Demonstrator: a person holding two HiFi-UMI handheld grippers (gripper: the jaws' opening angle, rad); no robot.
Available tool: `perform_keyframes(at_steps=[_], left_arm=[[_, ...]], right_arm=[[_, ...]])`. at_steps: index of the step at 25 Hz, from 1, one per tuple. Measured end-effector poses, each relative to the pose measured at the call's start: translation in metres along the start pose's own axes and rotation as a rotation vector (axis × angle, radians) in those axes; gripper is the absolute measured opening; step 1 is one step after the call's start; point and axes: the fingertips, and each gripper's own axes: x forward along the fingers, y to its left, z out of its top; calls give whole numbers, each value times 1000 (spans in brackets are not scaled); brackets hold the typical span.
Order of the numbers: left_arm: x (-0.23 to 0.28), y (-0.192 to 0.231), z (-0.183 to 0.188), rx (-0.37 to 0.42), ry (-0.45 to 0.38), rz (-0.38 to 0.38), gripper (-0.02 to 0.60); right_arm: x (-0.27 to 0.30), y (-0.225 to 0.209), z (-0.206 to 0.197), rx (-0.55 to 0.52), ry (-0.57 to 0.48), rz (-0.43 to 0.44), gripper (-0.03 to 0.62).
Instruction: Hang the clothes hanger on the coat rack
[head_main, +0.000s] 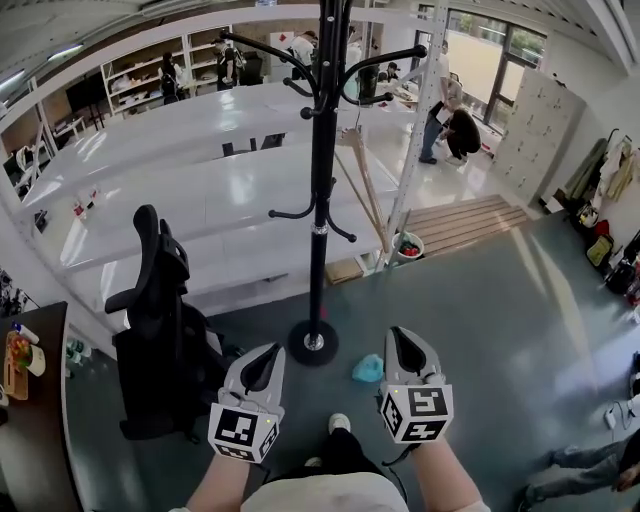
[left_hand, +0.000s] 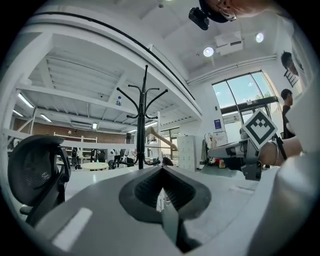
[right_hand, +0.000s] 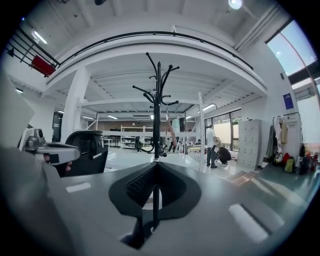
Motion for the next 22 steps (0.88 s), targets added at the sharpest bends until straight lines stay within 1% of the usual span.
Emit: perform_keyframes(at_steps=[5, 10, 13, 16, 19, 22], left_arm=[[-31, -25, 7, -4, -4, -15, 0], [-55, -39, 16, -4, -21, 3, 0], [-71, -53, 13, -5, -22, 15, 0], [-91, -79, 9, -12, -13, 23, 0], [-108, -111, 8, -10, -7, 16, 0], [-128, -145, 7, 11, -8, 5, 0]], right_arm=[[-43, 14, -16, 27, 0, 12, 26], [-71, 23, -35, 33, 27, 32, 26], [-96, 19, -42, 44, 7, -4, 26], [-128, 15, -54, 58, 19, -12, 26], [-160, 12, -68, 57, 52, 12, 26], [-193, 13, -82, 40, 79, 34, 26]])
